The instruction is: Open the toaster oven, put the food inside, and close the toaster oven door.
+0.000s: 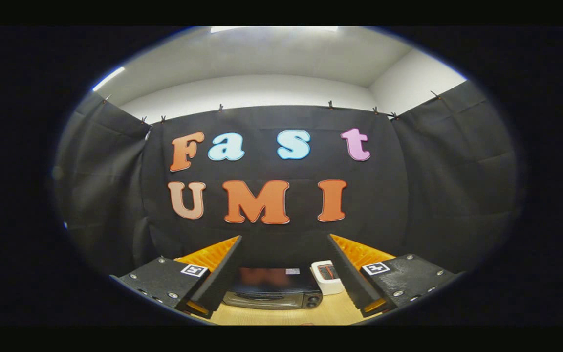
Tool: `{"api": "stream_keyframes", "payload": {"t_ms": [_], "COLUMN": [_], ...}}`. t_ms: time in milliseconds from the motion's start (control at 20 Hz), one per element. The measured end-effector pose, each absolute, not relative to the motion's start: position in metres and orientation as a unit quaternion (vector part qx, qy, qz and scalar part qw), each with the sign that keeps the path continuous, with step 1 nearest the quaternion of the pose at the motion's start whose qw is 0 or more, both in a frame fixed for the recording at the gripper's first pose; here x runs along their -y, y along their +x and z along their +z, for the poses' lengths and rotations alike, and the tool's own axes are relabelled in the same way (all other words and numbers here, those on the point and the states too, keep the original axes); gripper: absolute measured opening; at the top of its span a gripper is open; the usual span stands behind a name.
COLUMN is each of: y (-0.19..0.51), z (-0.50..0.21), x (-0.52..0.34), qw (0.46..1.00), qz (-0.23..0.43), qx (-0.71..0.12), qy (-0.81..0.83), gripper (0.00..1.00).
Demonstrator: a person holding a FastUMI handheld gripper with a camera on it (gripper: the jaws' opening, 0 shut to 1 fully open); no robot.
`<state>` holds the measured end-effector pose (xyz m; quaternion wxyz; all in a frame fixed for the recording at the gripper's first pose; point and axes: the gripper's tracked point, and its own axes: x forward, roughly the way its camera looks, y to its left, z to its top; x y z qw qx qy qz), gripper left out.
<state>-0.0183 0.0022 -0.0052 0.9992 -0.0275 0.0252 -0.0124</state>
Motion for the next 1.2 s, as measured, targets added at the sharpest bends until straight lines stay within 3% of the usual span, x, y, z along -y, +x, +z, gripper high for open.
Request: {"api": "stream_keyframes", "payload": {"t_ms": [750,1200], "y": [-0.019,0.011], "z": [-0.015,-0.068], "x": [-0.006,-0.037], "qw": [0.999,0.995], "qz": [-0.008,0.023], "qx": [-0.038,-0.088], "qy": [-0.025,-0.03], "gripper": [0.99,0.99]}}
